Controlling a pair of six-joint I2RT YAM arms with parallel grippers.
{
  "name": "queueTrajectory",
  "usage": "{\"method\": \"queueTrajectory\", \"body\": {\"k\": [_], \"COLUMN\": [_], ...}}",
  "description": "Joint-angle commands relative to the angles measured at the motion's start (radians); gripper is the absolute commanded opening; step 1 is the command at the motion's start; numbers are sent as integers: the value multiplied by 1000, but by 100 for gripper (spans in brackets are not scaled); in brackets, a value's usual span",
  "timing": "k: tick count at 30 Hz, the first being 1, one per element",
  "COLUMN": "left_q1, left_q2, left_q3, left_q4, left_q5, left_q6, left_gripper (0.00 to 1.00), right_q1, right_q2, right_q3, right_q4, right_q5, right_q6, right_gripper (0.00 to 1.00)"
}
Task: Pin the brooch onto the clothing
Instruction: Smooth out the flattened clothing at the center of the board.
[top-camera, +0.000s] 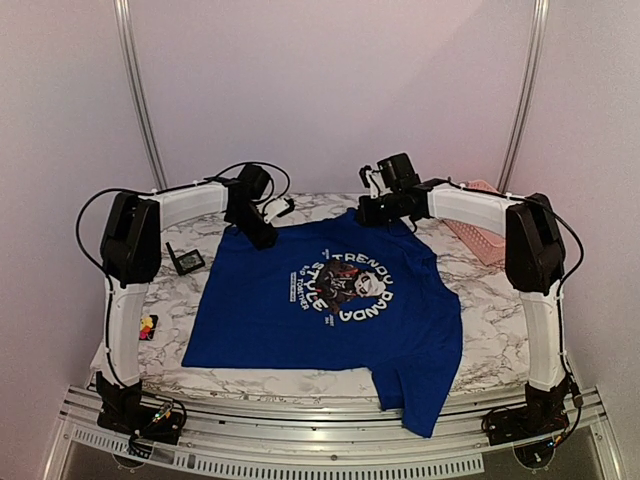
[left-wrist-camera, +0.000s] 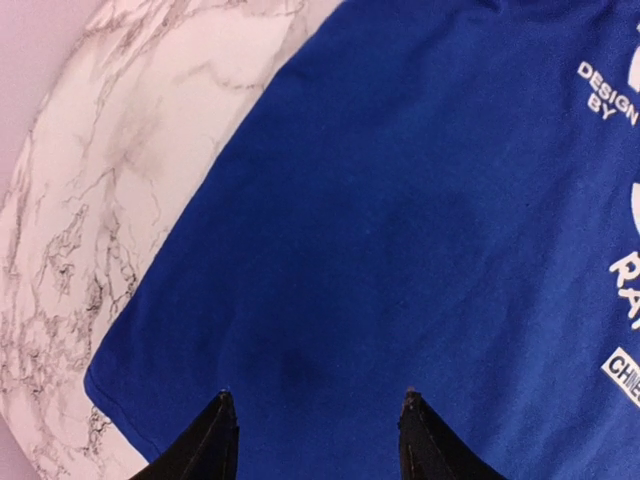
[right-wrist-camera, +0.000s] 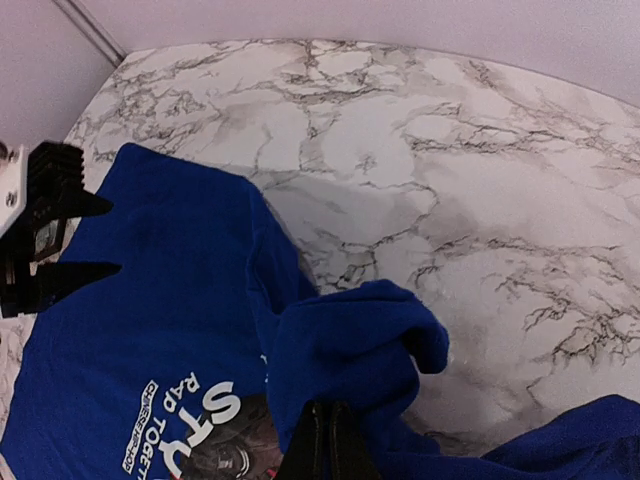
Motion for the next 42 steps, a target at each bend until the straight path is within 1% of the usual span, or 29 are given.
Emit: {"method": "queueTrajectory", "body": {"k": [1,3,6,10,11,16,19,21,24,27,28,30,31,34,37,40,42], "left_q1": [-12,-12,-12,-12,-12,-24,-51,-76,-119,-144,-149,-160,-164,-174,-180,-186,-189], "left_q2": [-59,-64,-71,-74,-76,-73,-79,-92,-109,-99,-87,-59,-43,2,34,68,86], "left_q3": [-15,-19,-24,-21,-19,14,42,46,42,43,43,48,52,67,88,112,121], "left_q4": [-8,-8,-6,-7,-8,-45,-88,-108,-124,-114,-102,-73,-59,-24,-14,-19,-30], "left_q5": [-11,-13,-16,-14,-10,47,161,280,410,502,510,489,469,415,422,416,429], "left_q6": [15,18,24,24,23,17,21,10,-8,-54,-69,-89,-96,-128,-151,-178,-190], "left_gripper": [55,55,55,55,55,55,56,65,88,99,99,99,97,87,76,64,63], "right_q1": [96,148,205,260,266,246,180,114,39,-9,-22,-45,-47,-49,-54,-74,-93], "right_q2": [-56,-80,-97,-142,-157,-301,-376,-399,-362,-270,-217,-148,-107,-52,-17,14,24], "right_q3": [-187,-263,-357,-454,-472,-522,-522,-504,-423,-307,-278,-233,-219,-207,-210,-214,-242], "right_q4": [45,45,32,28,26,36,37,41,11,-63,-79,-86,-85,-76,-71,-112,-129], "right_q5": [59,74,42,-58,-70,-131,-166,-125,-39,53,67,68,75,85,85,113,130], "right_q6": [7,19,35,32,23,-46,-70,-61,-22,27,37,58,58,20,-13,-9,16], "right_gripper": [0,0,10,31,35,48,49,49,51,50,51,52,53,56,57,55,52]}}
